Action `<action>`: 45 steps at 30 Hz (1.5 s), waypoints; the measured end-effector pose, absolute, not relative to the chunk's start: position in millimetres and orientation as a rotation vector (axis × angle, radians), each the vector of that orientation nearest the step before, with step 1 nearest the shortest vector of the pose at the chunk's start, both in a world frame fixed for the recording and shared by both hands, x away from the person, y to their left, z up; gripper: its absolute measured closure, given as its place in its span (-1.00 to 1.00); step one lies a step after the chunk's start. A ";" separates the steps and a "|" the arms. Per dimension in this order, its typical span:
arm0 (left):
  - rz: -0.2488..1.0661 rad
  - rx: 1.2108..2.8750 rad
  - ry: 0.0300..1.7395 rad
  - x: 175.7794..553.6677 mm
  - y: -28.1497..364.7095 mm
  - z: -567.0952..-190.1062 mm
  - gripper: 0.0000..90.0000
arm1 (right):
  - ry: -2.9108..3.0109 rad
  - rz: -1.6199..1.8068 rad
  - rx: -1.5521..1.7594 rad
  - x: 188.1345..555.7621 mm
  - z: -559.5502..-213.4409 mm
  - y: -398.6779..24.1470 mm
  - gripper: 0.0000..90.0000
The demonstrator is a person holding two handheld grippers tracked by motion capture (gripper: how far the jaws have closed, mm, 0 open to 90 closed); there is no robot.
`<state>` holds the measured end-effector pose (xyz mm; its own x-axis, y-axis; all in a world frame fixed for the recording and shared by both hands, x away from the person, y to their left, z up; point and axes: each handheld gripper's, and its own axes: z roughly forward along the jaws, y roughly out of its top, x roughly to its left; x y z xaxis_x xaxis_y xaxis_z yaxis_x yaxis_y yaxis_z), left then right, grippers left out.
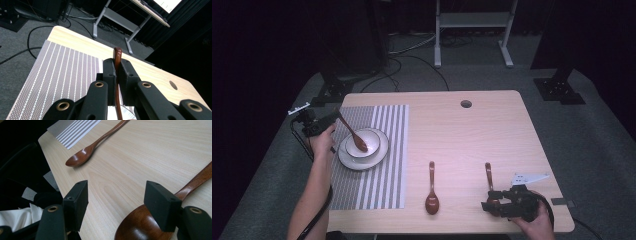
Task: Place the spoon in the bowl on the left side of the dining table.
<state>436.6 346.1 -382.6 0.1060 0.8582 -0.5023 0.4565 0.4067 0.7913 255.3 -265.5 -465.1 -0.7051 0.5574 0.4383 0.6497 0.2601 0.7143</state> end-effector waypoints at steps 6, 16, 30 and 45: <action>0.435 1.214 1.534 436.0 347.3 -388.4 0.87 | -2.414 -1.446 -1.161 255.3 -465.1 -265.6 -0.23; 0.411 1.205 1.536 434.8 350.2 -395.7 0.86 | -2.415 -1.444 -1.161 255.2 -465.2 -265.1 -0.23; 0.363 1.229 1.543 432.3 353.4 -411.8 0.69 | -2.411 -1.440 -1.164 255.4 -465.8 -264.4 -0.23; 0.371 1.269 1.537 420.8 353.7 -412.7 0.41 | -2.408 -1.455 -1.168 256.4 -464.9 -264.4 -0.23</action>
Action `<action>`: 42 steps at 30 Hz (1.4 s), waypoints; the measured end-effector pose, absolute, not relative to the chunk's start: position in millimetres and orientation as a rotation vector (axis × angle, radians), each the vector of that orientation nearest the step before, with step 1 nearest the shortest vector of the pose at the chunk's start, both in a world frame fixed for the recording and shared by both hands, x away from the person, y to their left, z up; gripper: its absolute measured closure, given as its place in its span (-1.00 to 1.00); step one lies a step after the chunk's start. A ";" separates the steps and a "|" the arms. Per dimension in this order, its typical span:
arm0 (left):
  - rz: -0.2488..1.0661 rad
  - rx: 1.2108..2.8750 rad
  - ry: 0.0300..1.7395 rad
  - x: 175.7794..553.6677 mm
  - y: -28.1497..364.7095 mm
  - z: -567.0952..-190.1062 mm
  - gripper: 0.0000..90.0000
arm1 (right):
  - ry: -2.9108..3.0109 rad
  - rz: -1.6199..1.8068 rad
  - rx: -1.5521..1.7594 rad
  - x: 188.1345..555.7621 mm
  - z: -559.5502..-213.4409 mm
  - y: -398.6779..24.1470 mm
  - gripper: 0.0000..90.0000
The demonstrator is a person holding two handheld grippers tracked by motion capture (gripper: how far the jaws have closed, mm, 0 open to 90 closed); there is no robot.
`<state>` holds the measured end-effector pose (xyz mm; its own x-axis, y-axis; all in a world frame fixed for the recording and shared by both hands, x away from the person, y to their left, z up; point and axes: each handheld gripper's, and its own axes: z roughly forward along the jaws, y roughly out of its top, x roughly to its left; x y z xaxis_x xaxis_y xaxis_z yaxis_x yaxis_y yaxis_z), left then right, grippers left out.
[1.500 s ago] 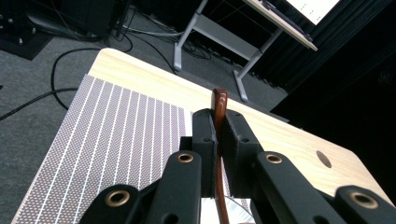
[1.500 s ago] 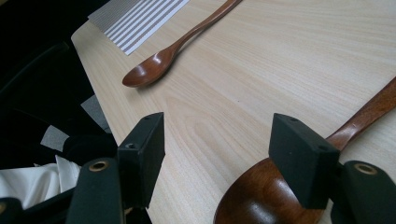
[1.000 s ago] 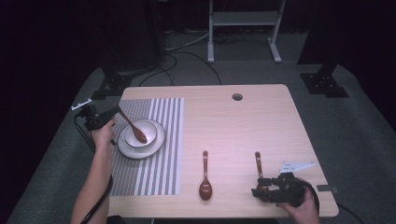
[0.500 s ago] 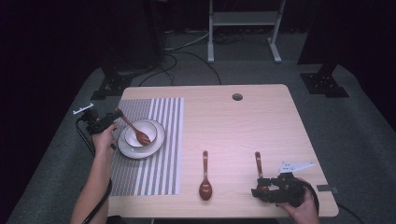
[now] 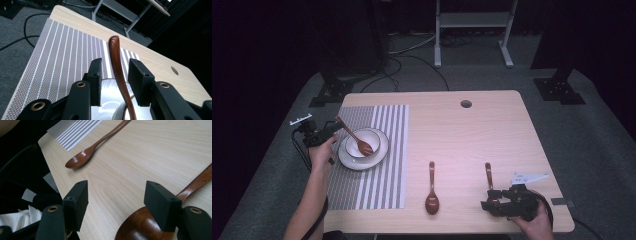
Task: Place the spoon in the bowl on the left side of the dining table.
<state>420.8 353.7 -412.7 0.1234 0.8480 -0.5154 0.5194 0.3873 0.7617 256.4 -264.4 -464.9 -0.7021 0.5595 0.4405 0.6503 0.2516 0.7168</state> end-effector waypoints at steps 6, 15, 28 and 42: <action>0.372 1.311 1.518 411.7 353.4 -412.7 0.38 | -2.398 -1.470 -1.182 256.4 -464.6 -267.2 -0.23; 0.373 1.351 1.493 399.9 353.5 -406.8 0.22 | -2.384 -1.498 -1.207 257.6 -463.2 -271.3 -0.28; 0.364 1.393 1.465 388.8 338.6 -395.1 -0.31 | -2.398 -1.510 -1.248 259.3 -459.7 -277.2 -0.35; 0.385 1.495 1.411 383.8 318.1 -395.5 -0.38 | -2.391 -1.524 -1.282 258.9 -459.2 -286.1 -0.35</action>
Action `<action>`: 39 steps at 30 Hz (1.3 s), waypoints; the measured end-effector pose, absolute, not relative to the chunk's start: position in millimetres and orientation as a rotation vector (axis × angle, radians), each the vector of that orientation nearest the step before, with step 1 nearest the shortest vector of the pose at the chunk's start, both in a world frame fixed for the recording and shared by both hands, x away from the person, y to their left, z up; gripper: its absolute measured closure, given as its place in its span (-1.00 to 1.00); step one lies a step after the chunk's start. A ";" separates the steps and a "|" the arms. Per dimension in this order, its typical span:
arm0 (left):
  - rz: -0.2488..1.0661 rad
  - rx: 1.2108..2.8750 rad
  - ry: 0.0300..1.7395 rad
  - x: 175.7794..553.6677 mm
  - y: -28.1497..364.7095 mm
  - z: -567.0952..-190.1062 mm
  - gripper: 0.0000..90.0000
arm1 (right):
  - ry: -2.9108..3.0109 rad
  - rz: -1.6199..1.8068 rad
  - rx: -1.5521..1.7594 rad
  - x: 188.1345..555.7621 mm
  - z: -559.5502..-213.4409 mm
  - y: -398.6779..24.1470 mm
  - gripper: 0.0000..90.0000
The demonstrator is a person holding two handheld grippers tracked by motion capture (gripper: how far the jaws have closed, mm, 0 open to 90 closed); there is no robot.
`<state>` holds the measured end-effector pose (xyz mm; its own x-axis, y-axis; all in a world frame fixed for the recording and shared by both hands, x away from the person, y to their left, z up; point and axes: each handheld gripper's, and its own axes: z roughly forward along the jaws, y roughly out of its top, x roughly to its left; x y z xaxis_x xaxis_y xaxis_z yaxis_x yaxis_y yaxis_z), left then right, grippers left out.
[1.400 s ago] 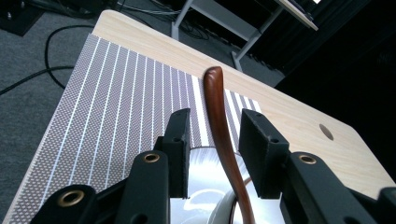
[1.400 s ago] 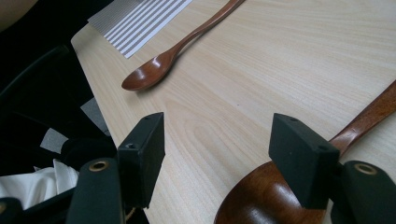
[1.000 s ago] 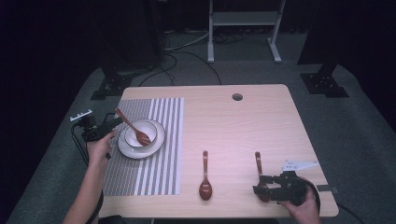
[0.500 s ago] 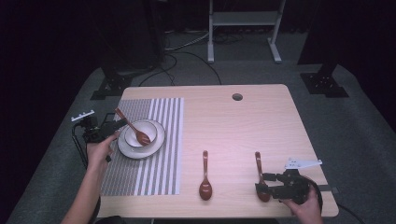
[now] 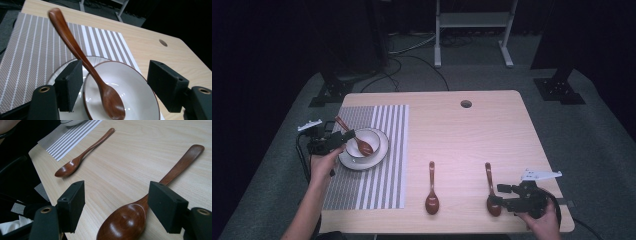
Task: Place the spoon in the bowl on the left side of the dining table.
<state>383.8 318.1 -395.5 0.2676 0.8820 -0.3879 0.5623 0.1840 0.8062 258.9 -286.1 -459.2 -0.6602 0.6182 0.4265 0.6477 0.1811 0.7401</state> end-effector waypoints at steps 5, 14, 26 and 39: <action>0.381 1.511 1.393 380.7 311.0 -395.8 -0.44 | -2.388 -1.527 -1.291 258.5 -459.1 -287.2 -0.36; 0.336 1.540 1.371 377.9 291.0 -398.2 -0.59 | -2.382 -1.517 -1.315 260.9 -461.2 -290.3 -0.36; 0.300 1.591 1.299 370.2 262.7 -399.3 -0.62 | -2.383 -1.526 -1.326 259.6 -460.6 -293.8 -0.36; 0.269 1.634 1.243 365.9 238.7 -402.8 -0.62 | -2.382 -1.531 -1.332 259.1 -459.7 -295.3 -0.36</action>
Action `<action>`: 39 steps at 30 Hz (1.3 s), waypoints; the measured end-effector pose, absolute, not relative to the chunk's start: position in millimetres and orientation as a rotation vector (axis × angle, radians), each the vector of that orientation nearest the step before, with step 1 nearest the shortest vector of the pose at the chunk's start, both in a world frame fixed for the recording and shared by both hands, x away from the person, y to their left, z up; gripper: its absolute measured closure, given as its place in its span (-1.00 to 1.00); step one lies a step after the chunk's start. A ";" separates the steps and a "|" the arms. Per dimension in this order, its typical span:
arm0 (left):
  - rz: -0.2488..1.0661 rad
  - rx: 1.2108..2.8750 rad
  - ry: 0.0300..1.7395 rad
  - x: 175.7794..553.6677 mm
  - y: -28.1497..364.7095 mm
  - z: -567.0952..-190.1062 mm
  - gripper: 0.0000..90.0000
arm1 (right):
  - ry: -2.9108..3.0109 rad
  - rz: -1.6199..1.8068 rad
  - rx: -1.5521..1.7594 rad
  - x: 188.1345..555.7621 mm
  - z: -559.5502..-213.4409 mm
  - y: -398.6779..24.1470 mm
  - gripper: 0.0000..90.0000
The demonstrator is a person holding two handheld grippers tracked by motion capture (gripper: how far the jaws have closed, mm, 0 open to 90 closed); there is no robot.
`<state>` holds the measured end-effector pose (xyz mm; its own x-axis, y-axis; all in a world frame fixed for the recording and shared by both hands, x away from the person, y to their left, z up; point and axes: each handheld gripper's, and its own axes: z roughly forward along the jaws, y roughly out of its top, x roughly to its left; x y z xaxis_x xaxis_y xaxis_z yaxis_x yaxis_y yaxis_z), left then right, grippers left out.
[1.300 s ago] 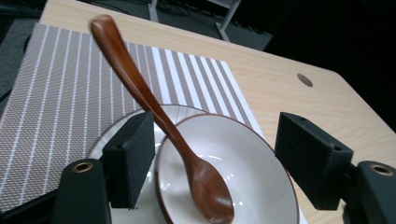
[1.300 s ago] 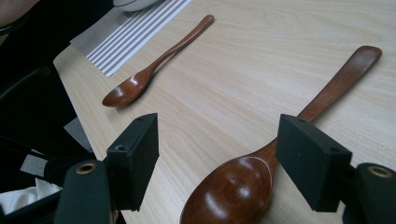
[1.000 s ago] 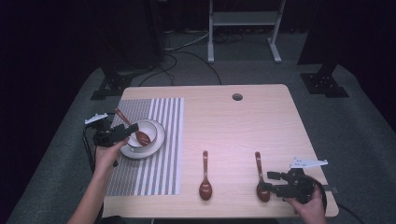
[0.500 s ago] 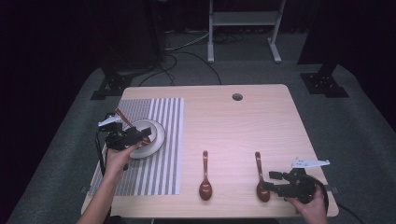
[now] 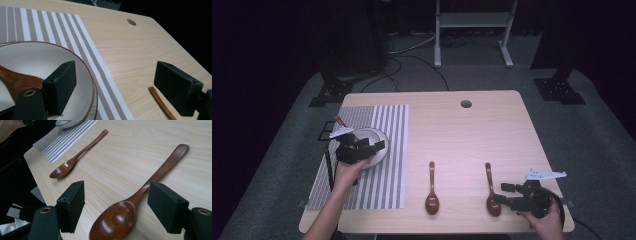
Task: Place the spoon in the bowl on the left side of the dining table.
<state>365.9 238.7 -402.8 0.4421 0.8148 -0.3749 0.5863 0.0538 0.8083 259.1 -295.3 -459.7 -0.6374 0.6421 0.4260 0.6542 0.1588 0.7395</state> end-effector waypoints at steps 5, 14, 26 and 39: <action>0.257 1.640 1.225 363.6 232.0 -405.2 -0.62 | -2.383 -1.530 -1.332 259.0 -459.6 -295.9 -0.36; 0.236 1.664 1.186 357.0 216.4 -408.0 -0.62 | -2.386 -1.531 -1.330 258.8 -459.3 -295.9 -0.36; 0.194 1.685 1.154 348.7 201.8 -416.4 -0.62 | -2.385 -1.531 -1.331 258.2 -459.3 -297.2 -0.36; 0.144 1.715 1.070 327.1 182.7 -425.5 -0.62 | -2.380 -1.538 -1.325 258.0 -459.2 -296.8 -0.36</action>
<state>327.1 182.7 -425.5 0.5912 0.7074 -0.3875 0.5795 -0.0384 0.8141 258.0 -296.8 -459.2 -0.6409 0.6381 0.4266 0.6512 0.1576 0.7424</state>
